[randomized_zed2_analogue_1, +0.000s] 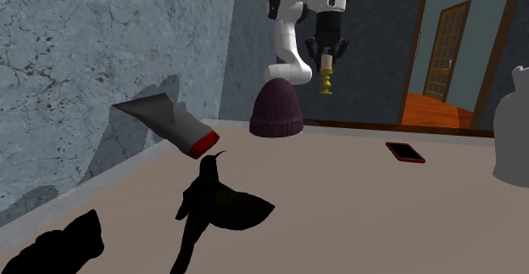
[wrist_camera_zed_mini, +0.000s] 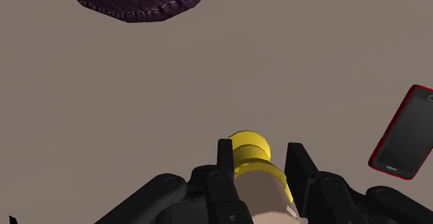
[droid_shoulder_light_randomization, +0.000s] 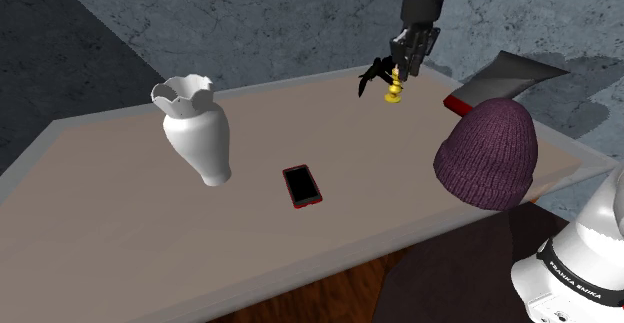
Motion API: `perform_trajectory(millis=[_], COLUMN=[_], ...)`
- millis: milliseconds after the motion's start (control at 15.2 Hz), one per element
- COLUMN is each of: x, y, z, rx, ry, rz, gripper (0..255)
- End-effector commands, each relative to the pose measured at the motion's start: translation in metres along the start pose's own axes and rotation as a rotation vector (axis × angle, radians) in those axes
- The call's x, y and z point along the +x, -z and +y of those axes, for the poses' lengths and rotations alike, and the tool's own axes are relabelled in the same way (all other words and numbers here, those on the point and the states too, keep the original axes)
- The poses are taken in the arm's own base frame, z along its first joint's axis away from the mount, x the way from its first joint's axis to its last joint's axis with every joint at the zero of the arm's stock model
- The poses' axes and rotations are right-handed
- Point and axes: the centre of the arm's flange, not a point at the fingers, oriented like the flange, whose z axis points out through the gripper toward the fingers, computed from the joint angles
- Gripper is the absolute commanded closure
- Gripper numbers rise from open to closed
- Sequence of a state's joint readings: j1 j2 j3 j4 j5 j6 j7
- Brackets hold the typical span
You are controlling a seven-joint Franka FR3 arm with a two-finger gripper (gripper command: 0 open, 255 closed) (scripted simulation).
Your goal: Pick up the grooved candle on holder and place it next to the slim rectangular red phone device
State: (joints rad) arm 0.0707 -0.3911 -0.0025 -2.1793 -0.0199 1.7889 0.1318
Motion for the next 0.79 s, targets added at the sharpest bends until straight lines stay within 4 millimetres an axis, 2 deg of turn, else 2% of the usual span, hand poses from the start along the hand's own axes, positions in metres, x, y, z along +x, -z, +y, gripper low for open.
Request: perform_trajectory(millis=[0,726], x=[-0.006,-0.043], y=[0.002,0.005], z=[-0.023,-0.163], rx=[0.0,0.0], ry=[-0.002,-0.002], rz=[0.0,0.0], gripper=[255,255])
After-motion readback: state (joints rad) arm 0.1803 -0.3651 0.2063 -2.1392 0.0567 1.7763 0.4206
